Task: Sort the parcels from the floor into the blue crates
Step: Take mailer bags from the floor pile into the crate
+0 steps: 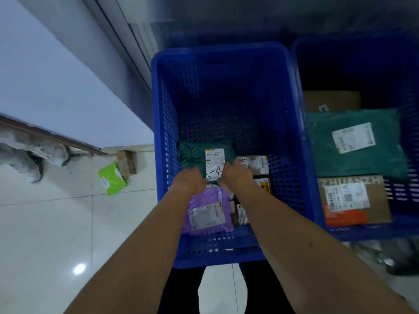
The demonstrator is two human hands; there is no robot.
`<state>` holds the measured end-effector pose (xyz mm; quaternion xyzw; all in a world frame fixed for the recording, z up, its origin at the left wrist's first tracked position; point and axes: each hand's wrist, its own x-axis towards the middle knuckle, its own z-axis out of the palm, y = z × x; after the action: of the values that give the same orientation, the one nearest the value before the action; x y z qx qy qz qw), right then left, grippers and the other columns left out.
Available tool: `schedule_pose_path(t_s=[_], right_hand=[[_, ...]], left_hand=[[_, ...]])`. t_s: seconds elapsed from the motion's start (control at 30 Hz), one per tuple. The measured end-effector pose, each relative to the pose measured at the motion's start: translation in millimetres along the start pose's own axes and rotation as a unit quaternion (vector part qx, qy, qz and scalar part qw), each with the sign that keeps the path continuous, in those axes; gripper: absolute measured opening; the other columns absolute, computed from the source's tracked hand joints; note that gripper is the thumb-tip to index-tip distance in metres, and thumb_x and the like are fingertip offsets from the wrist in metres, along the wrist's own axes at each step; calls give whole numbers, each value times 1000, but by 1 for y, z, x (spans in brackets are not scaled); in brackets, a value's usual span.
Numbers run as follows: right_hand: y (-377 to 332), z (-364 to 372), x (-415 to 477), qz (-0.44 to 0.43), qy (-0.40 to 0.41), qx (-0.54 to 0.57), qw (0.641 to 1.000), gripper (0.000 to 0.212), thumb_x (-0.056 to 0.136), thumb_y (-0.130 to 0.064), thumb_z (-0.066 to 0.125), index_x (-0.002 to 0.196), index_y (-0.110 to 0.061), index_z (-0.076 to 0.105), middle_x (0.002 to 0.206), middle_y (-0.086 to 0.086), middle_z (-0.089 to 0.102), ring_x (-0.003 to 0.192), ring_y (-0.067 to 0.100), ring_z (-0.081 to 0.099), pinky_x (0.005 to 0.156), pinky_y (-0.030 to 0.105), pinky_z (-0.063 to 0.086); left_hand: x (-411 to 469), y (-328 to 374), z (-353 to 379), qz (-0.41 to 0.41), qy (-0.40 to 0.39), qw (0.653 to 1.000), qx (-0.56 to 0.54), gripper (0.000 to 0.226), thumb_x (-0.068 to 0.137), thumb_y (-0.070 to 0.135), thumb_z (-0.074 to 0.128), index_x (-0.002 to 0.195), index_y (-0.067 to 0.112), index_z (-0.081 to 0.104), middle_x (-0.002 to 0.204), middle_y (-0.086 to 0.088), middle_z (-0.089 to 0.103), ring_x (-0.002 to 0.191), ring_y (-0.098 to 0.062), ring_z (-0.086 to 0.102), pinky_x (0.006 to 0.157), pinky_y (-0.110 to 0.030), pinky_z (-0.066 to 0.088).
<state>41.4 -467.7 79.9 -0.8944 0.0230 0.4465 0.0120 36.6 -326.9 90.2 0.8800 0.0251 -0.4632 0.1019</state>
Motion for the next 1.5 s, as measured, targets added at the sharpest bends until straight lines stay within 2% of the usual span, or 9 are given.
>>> schedule_pose_path(t_s=[0.27,0.37,0.47,0.63,0.8,0.9,1.03,1.23,1.5], right_hand=[[-22,-70,-106,15,8,118,993,67,103,-54,39,151,-8,33,156,17,35,133,36,46,104,45,43],[-30,-97,-151,1,35,149,988,63,104,-51,39,146,-4,43,144,18,51,122,35,55,97,43,46],[-35,-110,-188,-2,41,154,987,62,104,-52,39,143,-5,47,133,16,59,107,33,59,87,41,46],[-42,-105,-235,-30,46,130,990,46,105,-43,39,124,-6,60,92,9,60,86,30,58,76,42,44],[-48,-86,-267,-85,62,104,989,29,104,-33,40,108,-9,55,72,1,41,64,20,43,62,33,36],[-57,-72,-279,-113,70,98,986,35,104,-29,40,74,-12,43,68,2,37,57,16,34,62,32,35],[-79,-50,-290,-148,89,75,982,28,100,-31,44,85,-11,54,87,7,57,82,27,57,74,34,45],[-115,-23,-315,-181,60,11,982,33,102,-33,41,110,-6,58,113,15,60,100,32,61,84,39,50],[-172,-3,-318,-196,61,-35,978,50,104,-37,39,140,-5,51,142,17,53,123,34,55,97,39,46]], left_hand=[[-88,-3,-56,50,-18,996,-77,62,101,51,41,113,-5,63,117,-26,64,104,-37,63,80,-38,50],[-130,-3,-84,74,8,994,-78,50,101,43,42,93,-2,62,101,-28,63,92,-37,63,64,-33,38],[-159,-11,-103,84,31,991,-103,57,102,41,42,111,-12,60,110,-32,61,103,-42,61,74,-38,45],[-208,-27,-120,68,98,989,-85,50,103,37,42,61,11,43,71,-14,51,75,-31,54,71,-35,40],[-250,-53,-111,25,135,986,-95,46,103,41,41,114,2,63,123,-18,62,113,-34,58,95,-38,45],[-270,-73,-95,-17,151,982,-113,54,100,45,36,125,3,59,131,-17,60,117,-37,57,95,-37,46],[-287,-113,-65,-55,154,978,-127,55,96,48,38,118,4,64,121,-16,66,109,-35,62,94,-39,50],[-336,-159,-29,-92,178,965,-170,49,100,39,47,137,7,51,142,-18,52,128,-36,51,102,-38,42],[-360,-237,-12,-121,189,944,-243,47,100,39,49,126,1,59,127,-21,61,114,-38,62,100,-44,49]])
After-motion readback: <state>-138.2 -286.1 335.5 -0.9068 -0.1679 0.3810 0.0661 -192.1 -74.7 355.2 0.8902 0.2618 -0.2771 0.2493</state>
